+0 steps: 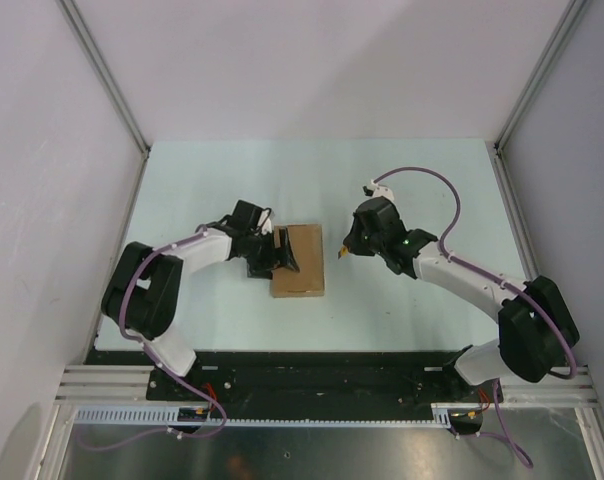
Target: Unpack the express box
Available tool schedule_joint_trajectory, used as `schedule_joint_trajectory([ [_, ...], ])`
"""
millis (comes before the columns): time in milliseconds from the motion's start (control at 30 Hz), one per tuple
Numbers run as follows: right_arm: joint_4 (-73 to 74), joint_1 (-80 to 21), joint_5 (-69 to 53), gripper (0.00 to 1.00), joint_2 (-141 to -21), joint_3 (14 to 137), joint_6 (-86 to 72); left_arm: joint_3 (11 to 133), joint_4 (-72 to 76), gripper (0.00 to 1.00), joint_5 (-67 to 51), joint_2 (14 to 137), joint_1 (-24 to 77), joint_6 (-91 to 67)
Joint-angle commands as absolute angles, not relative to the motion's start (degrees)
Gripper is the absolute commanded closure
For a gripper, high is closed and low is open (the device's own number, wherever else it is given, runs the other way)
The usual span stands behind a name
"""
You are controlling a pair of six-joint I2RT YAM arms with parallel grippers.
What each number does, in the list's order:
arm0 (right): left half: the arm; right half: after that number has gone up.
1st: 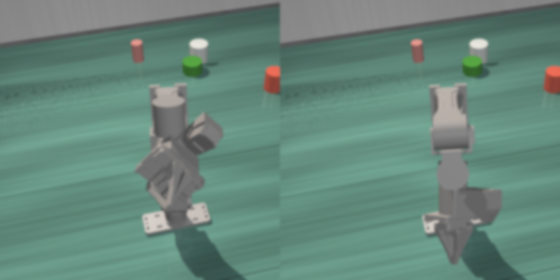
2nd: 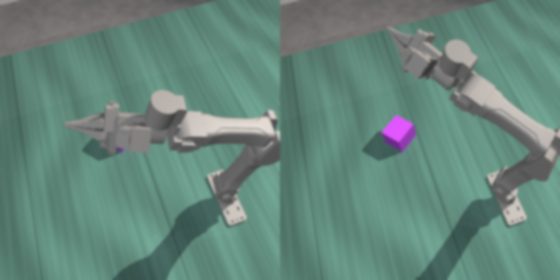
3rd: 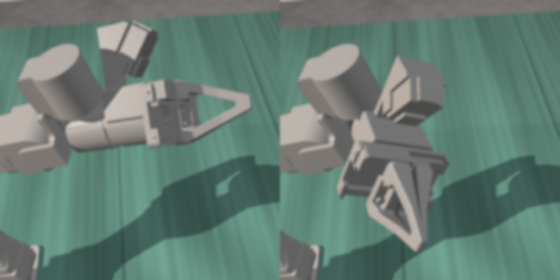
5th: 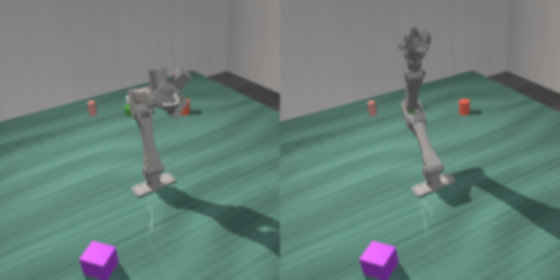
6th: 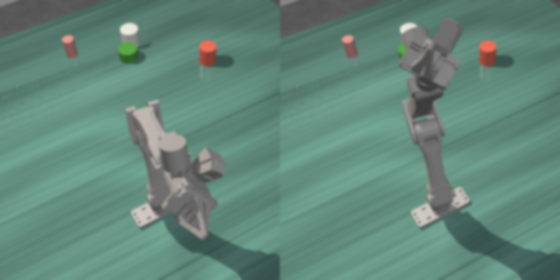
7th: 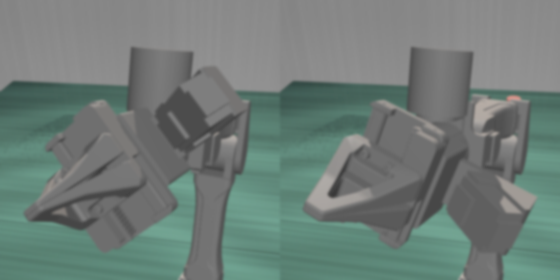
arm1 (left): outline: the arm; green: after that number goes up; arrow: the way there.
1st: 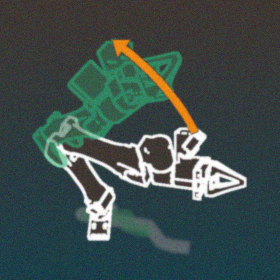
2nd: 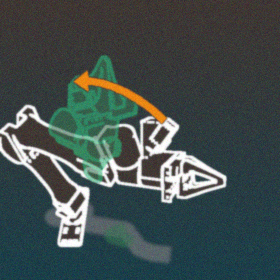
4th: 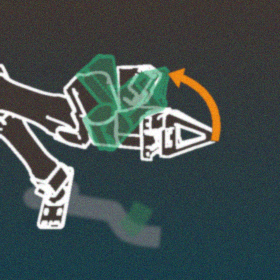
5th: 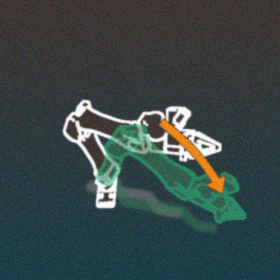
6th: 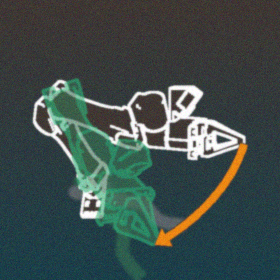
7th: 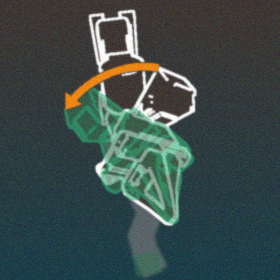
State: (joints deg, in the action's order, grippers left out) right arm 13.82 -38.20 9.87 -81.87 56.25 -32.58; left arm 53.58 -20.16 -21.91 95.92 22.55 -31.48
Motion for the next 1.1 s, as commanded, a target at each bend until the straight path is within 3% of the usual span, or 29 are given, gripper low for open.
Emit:
schedule_joint_trajectory([
  [0, 10.6, -38.6, 12.0, 1.0, -82.3, 56.4, -33.3, 53.0, -19.1, 0.14, -25.8, 91.7, 25.1, -31.5],
  [267, 6.0, -40.2, 13.7, 1.0, -83.1, 56.4, -26.1, 54.0, -20.2, 0.08, -14.1, 84.5, 23.6, -29.8],
  [400, 2.5, -41.6, 18.1, 1.0, -83.1, 56.4, -23.6, 57.0, -20.2, 0.11, -10.7, 82.9, 23.6, -28.2],
  [633, -7.3, -43.4, 23.3, 1.0, -87.4, 56.4, -22.8, 71.4, -20.0, 0.42, -16.5, 94.5, 25.0, -29.6],
  [900, -14.1, -43.3, 25.1, 1.0, -91.3, 56.4, -23.6, 79.8, -20.0, 0.55, -18.0, 106.2, 26.2, -29.0],
  [1067, -15.5, -43.0, 23.6, 1.0, -92.9, 56.7, -24.7, 81.6, -20.0, 0.57, -18.5, 109.1, 26.1, -27.4],
])
